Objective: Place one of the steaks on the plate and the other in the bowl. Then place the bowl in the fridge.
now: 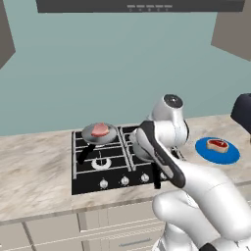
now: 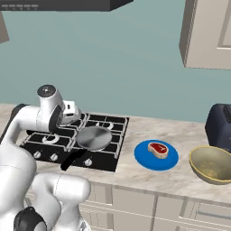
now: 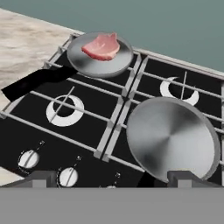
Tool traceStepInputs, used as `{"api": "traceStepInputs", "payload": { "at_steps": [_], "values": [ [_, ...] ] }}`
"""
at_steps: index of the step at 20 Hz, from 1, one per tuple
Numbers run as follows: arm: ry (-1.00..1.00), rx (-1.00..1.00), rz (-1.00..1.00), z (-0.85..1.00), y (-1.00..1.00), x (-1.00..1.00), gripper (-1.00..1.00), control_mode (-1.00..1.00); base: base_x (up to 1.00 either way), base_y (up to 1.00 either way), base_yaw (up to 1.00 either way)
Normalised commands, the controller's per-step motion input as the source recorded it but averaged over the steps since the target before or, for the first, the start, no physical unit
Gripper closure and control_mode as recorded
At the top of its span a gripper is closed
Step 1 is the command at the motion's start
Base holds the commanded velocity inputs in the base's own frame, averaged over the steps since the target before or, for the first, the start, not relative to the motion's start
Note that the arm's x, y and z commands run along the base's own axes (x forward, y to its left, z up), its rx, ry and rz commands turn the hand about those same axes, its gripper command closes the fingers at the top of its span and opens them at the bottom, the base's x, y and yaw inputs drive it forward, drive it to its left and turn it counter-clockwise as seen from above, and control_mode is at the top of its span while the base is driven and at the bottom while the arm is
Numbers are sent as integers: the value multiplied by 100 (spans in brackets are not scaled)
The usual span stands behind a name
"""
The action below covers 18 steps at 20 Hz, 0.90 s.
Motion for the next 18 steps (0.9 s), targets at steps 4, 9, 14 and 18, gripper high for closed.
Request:
{"api": "traceStepInputs", "payload": {
  "at_steps": [4,9,14,18],
  "values": [
    [9,-7,12,0,79,46,-100,-100,0,0,0],
    [13,-1,3,-1,40,64,-100,-100,0,0,0],
    [0,0,0,-1,1,59,-100,-100,0,0,0],
    [0,-1,0,-12,15,49,-100,-100,0,0,0]
  ]
}}
